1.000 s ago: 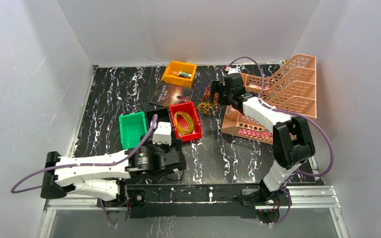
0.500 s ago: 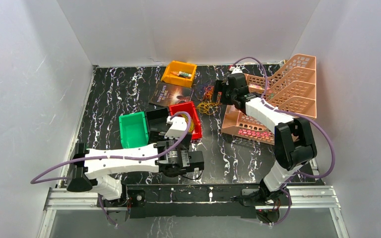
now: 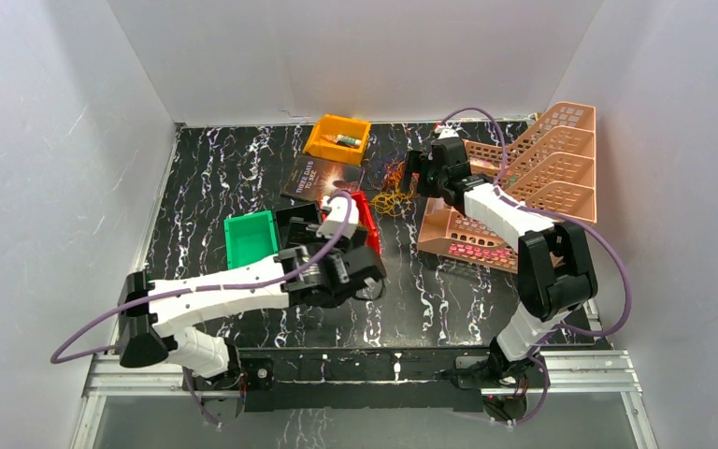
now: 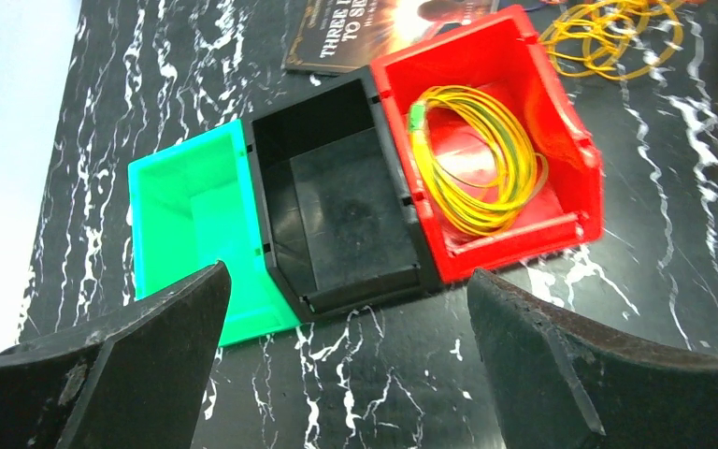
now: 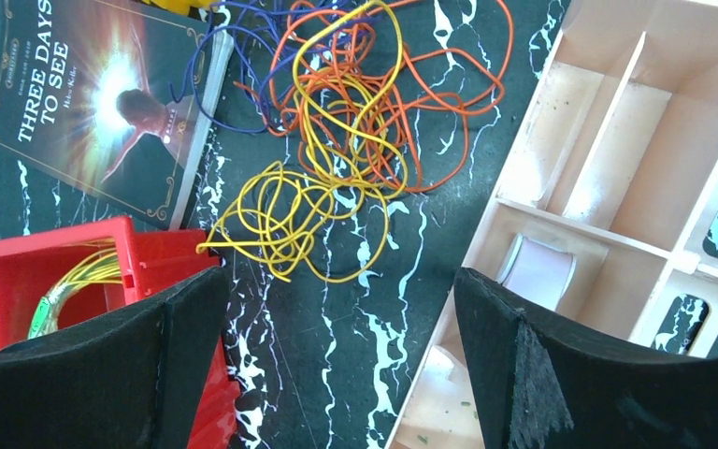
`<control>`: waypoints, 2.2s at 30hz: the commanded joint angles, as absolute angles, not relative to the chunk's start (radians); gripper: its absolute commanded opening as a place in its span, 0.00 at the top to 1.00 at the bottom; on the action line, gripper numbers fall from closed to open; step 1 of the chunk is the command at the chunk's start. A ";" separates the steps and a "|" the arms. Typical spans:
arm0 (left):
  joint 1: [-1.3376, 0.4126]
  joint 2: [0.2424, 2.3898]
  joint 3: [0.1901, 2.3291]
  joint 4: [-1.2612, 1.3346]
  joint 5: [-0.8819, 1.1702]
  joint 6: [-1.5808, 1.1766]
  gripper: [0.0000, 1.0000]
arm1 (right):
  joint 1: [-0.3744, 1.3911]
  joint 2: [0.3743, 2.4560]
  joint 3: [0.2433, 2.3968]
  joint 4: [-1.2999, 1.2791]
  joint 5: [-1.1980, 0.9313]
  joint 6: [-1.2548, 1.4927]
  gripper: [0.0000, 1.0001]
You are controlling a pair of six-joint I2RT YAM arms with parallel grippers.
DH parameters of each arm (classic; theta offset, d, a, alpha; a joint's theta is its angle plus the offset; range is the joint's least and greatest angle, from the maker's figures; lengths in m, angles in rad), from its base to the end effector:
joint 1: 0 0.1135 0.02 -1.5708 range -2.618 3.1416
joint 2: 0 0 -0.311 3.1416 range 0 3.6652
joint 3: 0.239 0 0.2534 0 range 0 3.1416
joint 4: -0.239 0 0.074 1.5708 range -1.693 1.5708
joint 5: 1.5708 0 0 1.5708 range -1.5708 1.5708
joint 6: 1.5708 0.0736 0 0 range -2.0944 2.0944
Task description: Untangle the cables
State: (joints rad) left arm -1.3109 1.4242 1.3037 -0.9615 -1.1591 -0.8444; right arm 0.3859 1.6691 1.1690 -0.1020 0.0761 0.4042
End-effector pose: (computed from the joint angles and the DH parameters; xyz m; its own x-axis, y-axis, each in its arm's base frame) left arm 0.1358 -0.2482 0.3598 -0.3571 0.1789 -0.9168 0.0138 0.9824 0.1864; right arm 0.3883 0.1517 0.2741 -0.6072 0.1766 -0.7747 -0.0853 0.9549 0.2845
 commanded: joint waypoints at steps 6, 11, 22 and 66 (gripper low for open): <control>-1.125 1.220 1.164 -0.646 -1.042 -0.625 0.02 | 0.382 1.783 1.332 -0.063 0.046 0.367 0.02; -1.113 1.210 1.158 -0.605 -1.020 -0.593 0.02 | 0.383 1.886 1.430 -0.086 0.041 0.345 0.02; -1.108 1.202 1.128 -0.606 -0.984 -0.645 0.02 | 0.429 2.025 1.600 -0.186 0.075 0.223 0.02; -1.005 1.210 1.085 -0.669 -0.988 -0.646 0.02 | 0.480 2.240 1.677 -0.118 0.217 0.263 0.77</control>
